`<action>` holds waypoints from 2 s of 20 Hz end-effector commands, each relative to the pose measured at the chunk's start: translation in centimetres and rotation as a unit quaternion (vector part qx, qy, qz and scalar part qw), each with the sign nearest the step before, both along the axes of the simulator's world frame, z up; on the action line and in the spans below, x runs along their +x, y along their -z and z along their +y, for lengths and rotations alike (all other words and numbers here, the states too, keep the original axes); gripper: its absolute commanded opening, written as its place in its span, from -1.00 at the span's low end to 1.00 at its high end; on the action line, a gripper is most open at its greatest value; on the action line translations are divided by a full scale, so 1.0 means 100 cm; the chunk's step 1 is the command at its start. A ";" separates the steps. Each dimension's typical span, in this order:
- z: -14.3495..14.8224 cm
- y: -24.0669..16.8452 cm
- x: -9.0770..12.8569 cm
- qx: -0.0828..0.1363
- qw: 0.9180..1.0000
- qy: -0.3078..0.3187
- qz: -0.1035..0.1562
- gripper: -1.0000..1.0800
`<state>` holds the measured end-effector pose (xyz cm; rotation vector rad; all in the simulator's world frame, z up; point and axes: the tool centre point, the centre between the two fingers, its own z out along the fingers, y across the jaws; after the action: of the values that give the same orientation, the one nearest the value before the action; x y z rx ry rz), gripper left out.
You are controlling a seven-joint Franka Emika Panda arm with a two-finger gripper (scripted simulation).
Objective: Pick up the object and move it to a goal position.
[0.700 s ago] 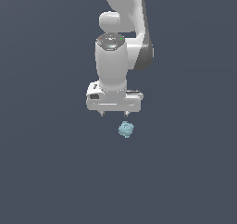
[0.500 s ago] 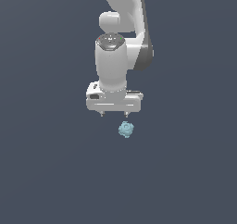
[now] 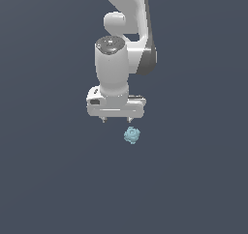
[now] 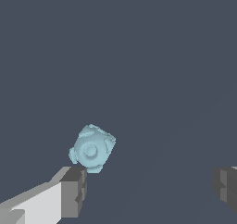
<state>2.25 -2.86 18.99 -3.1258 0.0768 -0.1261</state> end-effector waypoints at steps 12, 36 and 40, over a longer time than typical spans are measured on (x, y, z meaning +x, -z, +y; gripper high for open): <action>0.015 0.020 -0.001 0.004 0.999 0.051 0.009 0.92; 0.067 0.097 -0.014 0.006 0.969 0.243 0.039 0.92; 0.069 0.100 -0.015 0.005 0.967 0.251 0.040 0.92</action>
<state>0.78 3.97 9.10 -3.0227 0.8533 -0.0011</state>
